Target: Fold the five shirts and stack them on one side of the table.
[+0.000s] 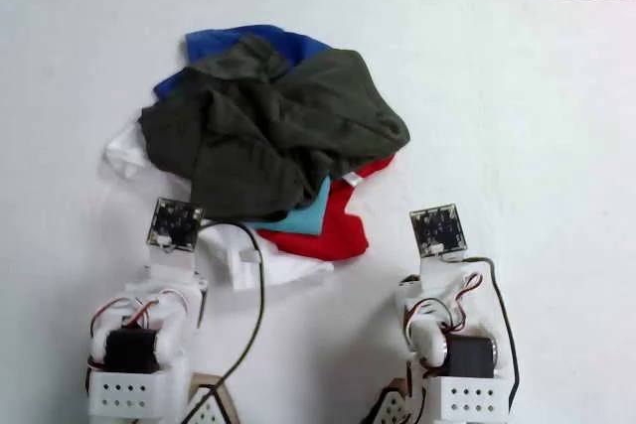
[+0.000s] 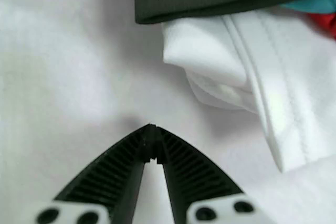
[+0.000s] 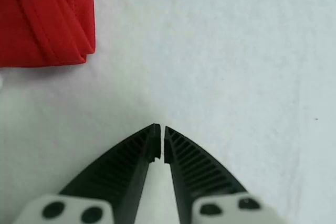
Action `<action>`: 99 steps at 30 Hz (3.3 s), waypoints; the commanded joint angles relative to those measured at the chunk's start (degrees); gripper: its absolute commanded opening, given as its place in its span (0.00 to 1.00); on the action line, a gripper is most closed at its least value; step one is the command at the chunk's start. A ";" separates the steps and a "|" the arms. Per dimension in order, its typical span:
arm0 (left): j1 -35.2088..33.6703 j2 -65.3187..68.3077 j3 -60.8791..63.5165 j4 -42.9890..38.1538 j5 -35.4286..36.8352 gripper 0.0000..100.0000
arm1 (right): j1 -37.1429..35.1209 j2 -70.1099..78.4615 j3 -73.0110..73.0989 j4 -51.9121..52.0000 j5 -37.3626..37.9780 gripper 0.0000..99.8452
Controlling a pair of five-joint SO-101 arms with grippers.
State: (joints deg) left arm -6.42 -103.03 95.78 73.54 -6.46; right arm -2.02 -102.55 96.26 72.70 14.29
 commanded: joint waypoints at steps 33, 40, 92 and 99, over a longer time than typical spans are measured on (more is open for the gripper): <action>0.62 -1.58 1.19 0.26 0.44 0.03 | -2.07 -0.84 0.70 0.13 0.18 0.02; 0.62 -1.58 1.19 0.26 0.44 0.03 | -8.57 -0.84 0.70 0.13 -0.09 0.02; 0.62 -1.58 1.19 0.26 0.53 0.03 | -6.37 45.23 -69.80 9.19 13.80 0.02; 0.70 -1.58 1.27 -0.97 -0.09 0.03 | -6.37 54.46 -71.03 17.27 13.71 0.02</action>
State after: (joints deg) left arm -6.42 -103.03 95.78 73.54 -6.46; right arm -8.79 -50.59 26.64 88.44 27.65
